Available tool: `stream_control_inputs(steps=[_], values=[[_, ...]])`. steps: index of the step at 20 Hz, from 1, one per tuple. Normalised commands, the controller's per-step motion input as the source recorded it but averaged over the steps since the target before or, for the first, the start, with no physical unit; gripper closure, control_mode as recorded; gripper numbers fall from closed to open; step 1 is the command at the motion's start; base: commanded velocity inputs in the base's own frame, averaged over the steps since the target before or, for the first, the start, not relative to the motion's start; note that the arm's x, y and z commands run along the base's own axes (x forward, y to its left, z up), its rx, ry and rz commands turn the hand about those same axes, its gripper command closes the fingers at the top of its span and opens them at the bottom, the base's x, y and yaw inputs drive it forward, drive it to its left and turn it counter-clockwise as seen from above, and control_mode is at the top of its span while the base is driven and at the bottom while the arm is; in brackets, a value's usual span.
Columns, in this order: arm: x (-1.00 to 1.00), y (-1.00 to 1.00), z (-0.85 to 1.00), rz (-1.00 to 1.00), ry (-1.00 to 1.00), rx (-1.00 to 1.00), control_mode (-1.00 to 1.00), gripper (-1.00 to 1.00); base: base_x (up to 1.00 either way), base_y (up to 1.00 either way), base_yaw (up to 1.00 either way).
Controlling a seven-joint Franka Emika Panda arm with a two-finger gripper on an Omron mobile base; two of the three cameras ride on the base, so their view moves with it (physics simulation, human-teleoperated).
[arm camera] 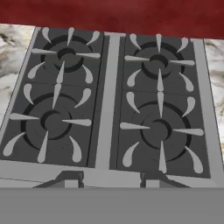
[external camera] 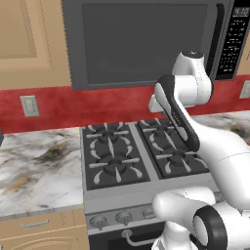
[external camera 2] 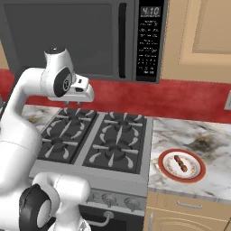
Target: Pick the kebab skewer from the counter and place it in the microwave. Then turn on the microwave.
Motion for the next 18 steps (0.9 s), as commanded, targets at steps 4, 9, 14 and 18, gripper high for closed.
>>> stream_control_inputs(steps=[4, 9, 14, 18], values=[[-0.03, 0.0, 0.0, 0.0, -0.05, 0.0, -1.0, -1.0, 0.0, 0.0, 0.0], [-0.12, -0.04, 0.08, -0.01, -0.19, 0.0, -1.0, -1.0, 0.0, 0.0, 0.0], [-0.16, -0.13, 0.16, -0.01, -0.18, 0.04, -1.0, -1.0, 0.0, 0.0, 0.0], [-0.12, -0.16, 0.21, -0.03, -0.13, 0.05, -1.0, -1.0, 0.0, 0.0, 0.0]])
